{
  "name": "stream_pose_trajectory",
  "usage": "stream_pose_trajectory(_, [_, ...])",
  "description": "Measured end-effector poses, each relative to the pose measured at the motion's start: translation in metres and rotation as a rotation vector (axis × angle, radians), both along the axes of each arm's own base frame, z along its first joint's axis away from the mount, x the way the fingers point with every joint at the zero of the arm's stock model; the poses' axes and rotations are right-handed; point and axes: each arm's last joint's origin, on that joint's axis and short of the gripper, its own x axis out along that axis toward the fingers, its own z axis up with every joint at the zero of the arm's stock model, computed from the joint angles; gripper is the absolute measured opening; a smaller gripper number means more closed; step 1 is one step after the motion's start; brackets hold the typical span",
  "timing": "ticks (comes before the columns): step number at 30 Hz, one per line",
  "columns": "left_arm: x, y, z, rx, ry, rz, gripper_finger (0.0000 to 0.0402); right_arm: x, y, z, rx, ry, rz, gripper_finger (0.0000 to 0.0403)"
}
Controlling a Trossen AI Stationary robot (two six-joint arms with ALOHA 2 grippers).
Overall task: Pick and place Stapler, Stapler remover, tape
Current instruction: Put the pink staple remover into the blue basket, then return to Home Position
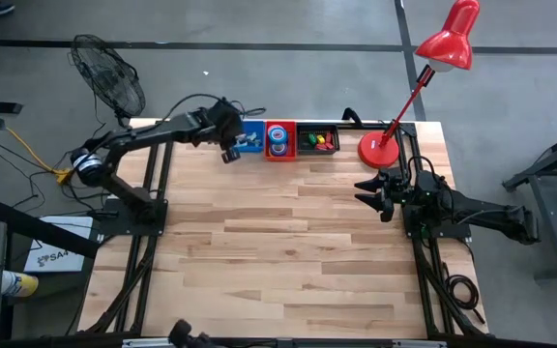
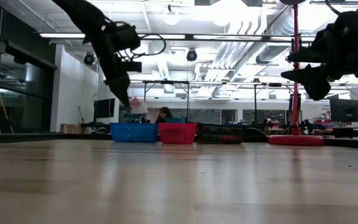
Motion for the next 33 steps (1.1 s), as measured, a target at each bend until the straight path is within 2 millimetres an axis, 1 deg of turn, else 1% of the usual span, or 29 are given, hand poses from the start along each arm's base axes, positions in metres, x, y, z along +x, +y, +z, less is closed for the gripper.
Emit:
stream_pose_trajectory(4, [-0.001,0.019,-0.011,-0.01,-0.007,-0.042,0.0083,0.0,0.0,0.0,0.0,0.0,0.0,0.0216])
stream_pose_trajectory(9, [-0.001,0.035,-0.03,-0.048,0.017,-0.069,0.0083,0.0,0.0,0.0,0.0,0.0,0.0,0.0216])
stream_pose_trajectory(12, [0.001,0.042,-0.038,-0.053,0.015,-0.083,0.0083,0.0,0.0,0.0,0.0,0.0,0.001,0.0216])
stream_pose_trajectory(19, [0.008,0.047,-0.051,-0.043,0.026,-0.12,0.0084,0.0,0.0,0.0,0.0,0.0,0.001,0.0216])
stream_pose_trajectory(27, [0.009,0.049,-0.05,-0.007,0.023,-0.122,0.0156,0.0,0.0,0.0,0.0,0.0,0.001,0.0216])
stream_pose_trajectory(33, [0.011,0.048,-0.048,-0.052,-0.019,-0.159,0.0176,0.0,0.0,0.0,0.0,0.0,0.0,0.0216])
